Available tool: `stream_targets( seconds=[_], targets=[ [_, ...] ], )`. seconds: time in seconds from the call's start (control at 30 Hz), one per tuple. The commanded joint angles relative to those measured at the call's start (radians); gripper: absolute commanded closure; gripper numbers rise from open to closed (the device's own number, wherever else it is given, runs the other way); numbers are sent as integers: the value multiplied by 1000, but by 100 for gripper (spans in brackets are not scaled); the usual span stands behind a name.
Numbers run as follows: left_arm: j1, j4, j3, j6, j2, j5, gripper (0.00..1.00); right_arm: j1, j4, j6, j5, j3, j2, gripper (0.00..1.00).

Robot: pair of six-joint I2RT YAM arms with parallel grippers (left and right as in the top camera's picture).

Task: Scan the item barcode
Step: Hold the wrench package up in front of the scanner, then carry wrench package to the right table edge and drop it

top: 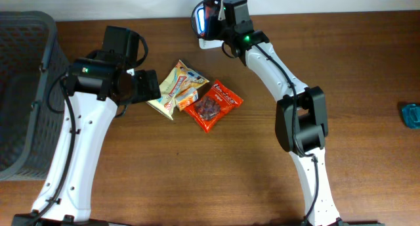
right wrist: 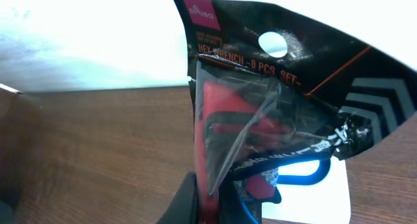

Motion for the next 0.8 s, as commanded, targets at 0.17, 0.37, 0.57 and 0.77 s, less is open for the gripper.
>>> stream_targets(
  seconds=[0.17, 0.37, 0.57, 0.77],
  targets=[
    [1, -2, 2, 1, -5, -8, 1, -317, -418, 1, 123, 14, -298, 96],
    [1, -2, 2, 1, -5, -8, 1, -790, -828, -7, 404, 4, -272, 96],
    [1, -2, 2, 1, -5, -8, 1, -1082, -692, -95, 398, -67, -166, 96],
    [1, -2, 2, 1, -5, -8, 1, -1101, -623, -177, 397, -66, -109, 55]
  ],
)
